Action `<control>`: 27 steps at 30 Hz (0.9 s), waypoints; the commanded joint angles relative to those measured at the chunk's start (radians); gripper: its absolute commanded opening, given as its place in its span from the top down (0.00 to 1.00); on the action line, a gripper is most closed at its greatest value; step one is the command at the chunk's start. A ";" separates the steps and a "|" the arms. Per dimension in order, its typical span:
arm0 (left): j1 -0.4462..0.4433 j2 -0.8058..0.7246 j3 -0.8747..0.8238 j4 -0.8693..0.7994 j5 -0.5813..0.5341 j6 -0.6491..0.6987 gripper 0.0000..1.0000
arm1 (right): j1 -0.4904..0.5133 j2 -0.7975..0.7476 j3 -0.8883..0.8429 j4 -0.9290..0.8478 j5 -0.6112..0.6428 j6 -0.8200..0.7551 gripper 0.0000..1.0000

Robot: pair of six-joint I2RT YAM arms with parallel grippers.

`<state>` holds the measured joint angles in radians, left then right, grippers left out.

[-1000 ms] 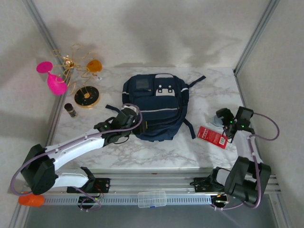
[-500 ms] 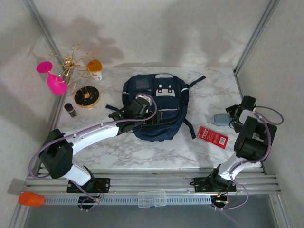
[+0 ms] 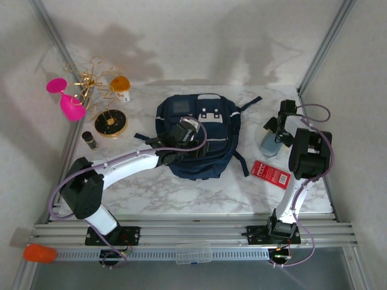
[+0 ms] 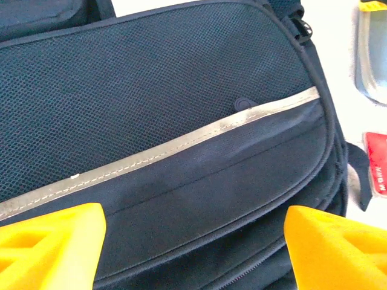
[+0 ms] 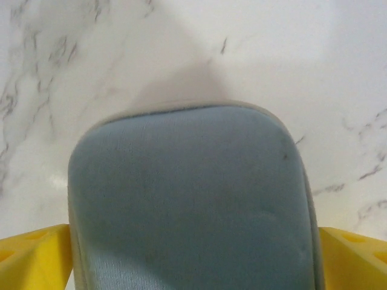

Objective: Pack books, pencil case, and school supplies into a backpack

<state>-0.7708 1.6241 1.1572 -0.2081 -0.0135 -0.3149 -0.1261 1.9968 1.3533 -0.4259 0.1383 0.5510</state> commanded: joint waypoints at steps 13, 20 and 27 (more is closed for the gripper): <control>-0.096 0.114 0.081 -0.030 -0.036 0.392 0.03 | 0.048 -0.008 -0.090 -0.004 -0.064 -0.043 0.05; -0.111 0.202 0.150 -0.066 -0.120 0.465 0.02 | 0.048 -0.052 -0.101 -0.001 -0.113 -0.090 0.19; -0.063 0.229 0.218 -0.036 -0.100 0.485 0.17 | 0.048 -0.121 -0.137 0.010 -0.206 -0.112 0.26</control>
<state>-0.8722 1.8362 1.3178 -0.2447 -0.0818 0.1421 -0.0875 1.9217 1.2407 -0.3931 0.0059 0.4557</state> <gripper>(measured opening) 0.841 0.739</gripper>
